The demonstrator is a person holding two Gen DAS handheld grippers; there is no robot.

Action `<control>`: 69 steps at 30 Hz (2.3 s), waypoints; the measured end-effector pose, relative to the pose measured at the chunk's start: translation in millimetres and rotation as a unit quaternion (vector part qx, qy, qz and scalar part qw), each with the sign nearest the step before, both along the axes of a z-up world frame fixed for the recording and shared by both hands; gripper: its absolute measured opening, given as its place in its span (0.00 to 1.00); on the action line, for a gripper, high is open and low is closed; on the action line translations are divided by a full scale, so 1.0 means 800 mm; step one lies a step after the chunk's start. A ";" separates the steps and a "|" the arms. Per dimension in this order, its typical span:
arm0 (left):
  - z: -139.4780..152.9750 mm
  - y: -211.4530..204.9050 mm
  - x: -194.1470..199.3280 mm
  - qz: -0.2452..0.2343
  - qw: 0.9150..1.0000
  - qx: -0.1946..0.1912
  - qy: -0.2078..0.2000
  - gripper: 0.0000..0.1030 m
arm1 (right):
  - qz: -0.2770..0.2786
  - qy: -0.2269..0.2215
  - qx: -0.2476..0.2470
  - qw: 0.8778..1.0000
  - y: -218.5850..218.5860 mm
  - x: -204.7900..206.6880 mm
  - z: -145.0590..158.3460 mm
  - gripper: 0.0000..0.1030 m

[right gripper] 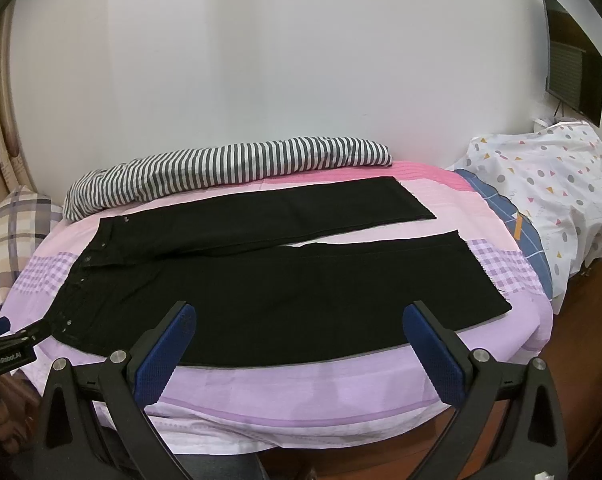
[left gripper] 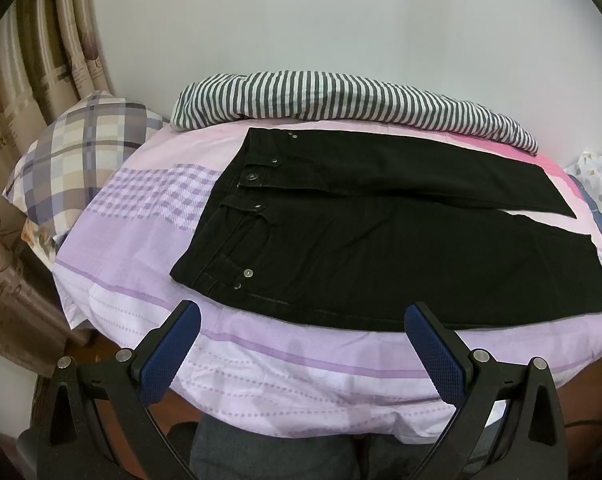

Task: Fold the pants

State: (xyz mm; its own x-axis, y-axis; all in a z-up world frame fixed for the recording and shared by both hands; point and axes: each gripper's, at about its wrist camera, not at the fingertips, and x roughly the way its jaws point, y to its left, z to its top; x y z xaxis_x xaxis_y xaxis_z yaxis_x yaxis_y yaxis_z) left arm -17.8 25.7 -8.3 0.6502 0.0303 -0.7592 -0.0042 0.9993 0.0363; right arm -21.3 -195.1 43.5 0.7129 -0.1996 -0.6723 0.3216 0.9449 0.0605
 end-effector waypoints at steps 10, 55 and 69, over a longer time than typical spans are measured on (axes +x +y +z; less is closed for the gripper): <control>-0.005 0.002 0.003 0.004 1.000 0.000 0.004 0.98 | 0.000 0.003 0.005 1.000 0.002 0.004 -0.004 1.00; -0.004 0.160 0.282 0.024 0.990 -0.130 0.052 0.52 | 0.065 0.045 0.131 0.988 0.003 0.206 -0.038 1.00; -0.099 0.210 0.465 0.004 0.939 -0.311 0.145 0.33 | 0.094 0.101 0.146 0.980 0.036 0.333 -0.093 1.00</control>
State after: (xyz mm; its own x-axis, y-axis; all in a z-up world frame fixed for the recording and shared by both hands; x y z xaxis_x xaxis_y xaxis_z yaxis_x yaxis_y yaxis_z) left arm 354.3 193.5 -87.6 0.4146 -0.4731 -0.7773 -0.0929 0.8277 -0.5534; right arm 245.0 -166.2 -31.3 0.5644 0.1446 -0.8127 0.1773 0.9403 0.2904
